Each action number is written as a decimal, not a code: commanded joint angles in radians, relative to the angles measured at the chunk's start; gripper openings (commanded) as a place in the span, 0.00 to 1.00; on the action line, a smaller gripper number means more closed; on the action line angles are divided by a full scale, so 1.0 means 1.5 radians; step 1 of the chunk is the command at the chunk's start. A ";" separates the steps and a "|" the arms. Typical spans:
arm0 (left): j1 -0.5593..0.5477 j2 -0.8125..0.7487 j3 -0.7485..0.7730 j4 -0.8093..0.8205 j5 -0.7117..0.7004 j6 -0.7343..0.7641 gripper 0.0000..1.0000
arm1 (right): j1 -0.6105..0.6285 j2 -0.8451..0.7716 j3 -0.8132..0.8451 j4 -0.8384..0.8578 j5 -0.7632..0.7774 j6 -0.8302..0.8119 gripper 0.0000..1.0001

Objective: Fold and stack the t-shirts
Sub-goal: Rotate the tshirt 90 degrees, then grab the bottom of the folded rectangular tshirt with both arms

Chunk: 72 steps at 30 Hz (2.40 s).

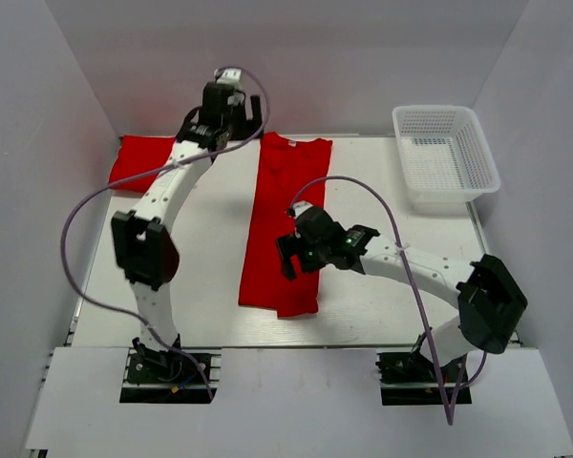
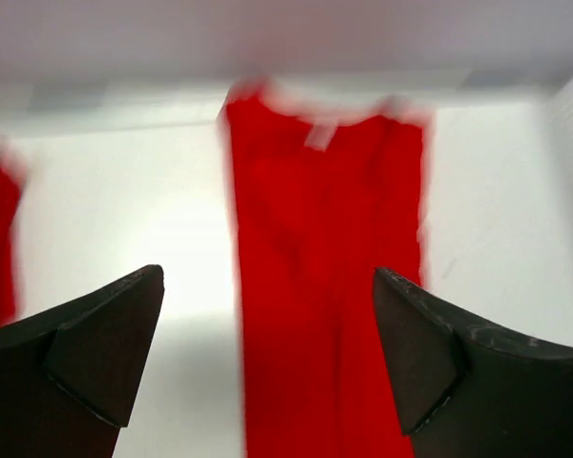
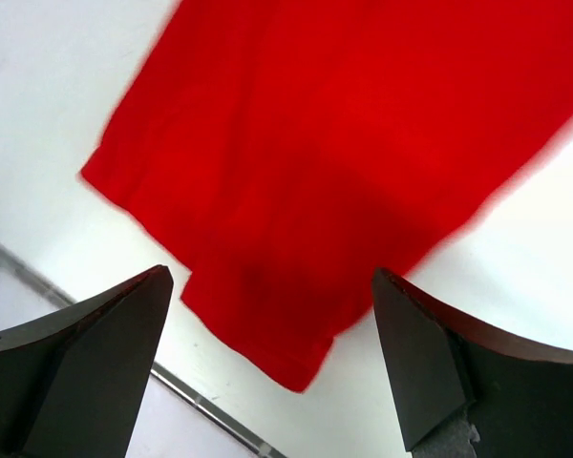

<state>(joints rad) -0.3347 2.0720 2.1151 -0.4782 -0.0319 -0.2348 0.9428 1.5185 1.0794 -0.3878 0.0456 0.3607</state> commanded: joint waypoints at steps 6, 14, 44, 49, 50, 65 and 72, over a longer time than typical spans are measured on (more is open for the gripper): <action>-0.018 -0.410 -0.658 -0.082 -0.008 -0.104 1.00 | 0.002 -0.141 -0.163 -0.062 0.155 0.238 0.90; -0.024 -0.644 -0.914 -0.117 0.053 -0.184 1.00 | 0.008 -0.137 -0.221 -0.068 0.143 0.441 0.90; -0.135 -0.636 -1.142 0.070 0.106 -0.229 0.79 | 0.091 -0.022 -0.197 -0.049 0.099 0.587 0.20; -0.164 -0.591 -1.143 0.076 0.059 -0.229 0.54 | 0.090 -0.008 -0.185 -0.045 0.093 0.557 0.07; -0.164 -0.585 -1.143 0.067 0.053 -0.229 0.49 | 0.089 -0.006 -0.184 -0.039 0.089 0.555 0.05; -0.197 -0.688 -1.079 -0.056 0.035 -0.245 0.00 | 0.102 -0.077 -0.190 -0.037 0.042 0.463 0.00; -0.197 -0.608 -0.977 -0.070 0.041 -0.300 0.00 | 0.092 -0.066 -0.157 -0.065 0.095 0.440 0.00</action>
<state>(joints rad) -0.6258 1.0870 0.5610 -0.5484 0.0406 -0.6300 1.0866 1.4090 0.7914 -0.4484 0.1326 1.0534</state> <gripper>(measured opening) 0.030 0.011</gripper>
